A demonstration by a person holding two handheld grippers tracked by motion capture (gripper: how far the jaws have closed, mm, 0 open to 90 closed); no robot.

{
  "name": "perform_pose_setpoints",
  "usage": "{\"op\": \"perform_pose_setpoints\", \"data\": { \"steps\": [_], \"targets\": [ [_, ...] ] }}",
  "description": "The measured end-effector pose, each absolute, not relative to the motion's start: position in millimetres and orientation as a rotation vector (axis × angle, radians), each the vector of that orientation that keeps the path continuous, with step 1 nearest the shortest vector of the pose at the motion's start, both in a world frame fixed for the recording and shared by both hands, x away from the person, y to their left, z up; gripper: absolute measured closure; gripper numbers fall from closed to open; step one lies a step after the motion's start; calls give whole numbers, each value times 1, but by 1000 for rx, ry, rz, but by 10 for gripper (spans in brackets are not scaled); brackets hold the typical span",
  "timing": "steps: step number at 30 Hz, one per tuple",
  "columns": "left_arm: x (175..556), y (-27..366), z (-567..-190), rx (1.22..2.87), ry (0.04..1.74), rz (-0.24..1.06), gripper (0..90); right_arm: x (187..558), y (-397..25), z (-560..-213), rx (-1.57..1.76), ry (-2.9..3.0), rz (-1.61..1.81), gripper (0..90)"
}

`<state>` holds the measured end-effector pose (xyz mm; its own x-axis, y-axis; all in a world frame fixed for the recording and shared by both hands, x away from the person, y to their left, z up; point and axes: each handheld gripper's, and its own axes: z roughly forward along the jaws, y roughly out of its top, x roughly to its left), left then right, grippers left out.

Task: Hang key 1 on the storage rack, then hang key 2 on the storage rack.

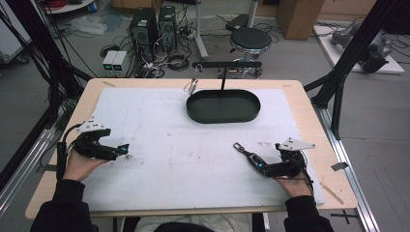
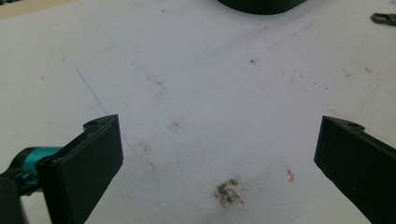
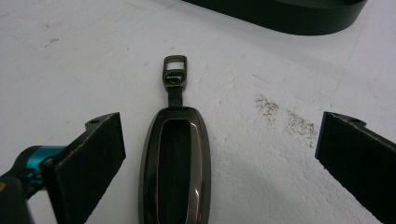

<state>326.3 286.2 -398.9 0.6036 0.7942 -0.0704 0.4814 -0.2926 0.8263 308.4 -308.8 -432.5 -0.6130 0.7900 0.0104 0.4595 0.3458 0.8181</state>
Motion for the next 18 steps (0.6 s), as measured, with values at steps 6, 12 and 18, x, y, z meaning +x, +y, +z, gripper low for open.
{"op": "perform_pose_setpoints", "data": {
  "steps": [6,12,18],
  "targets": [
    [317,290,-408,1941,1033,444,17,310,-307,-433,1096,2232,1161,7],
    [297,291,-415,1914,1019,452,17,310,-307,-432,1102,2227,1165,6],
    [286,289,-420,1910,1002,461,17,310,-306,-430,1098,2222,1170,6]
  ]
}}
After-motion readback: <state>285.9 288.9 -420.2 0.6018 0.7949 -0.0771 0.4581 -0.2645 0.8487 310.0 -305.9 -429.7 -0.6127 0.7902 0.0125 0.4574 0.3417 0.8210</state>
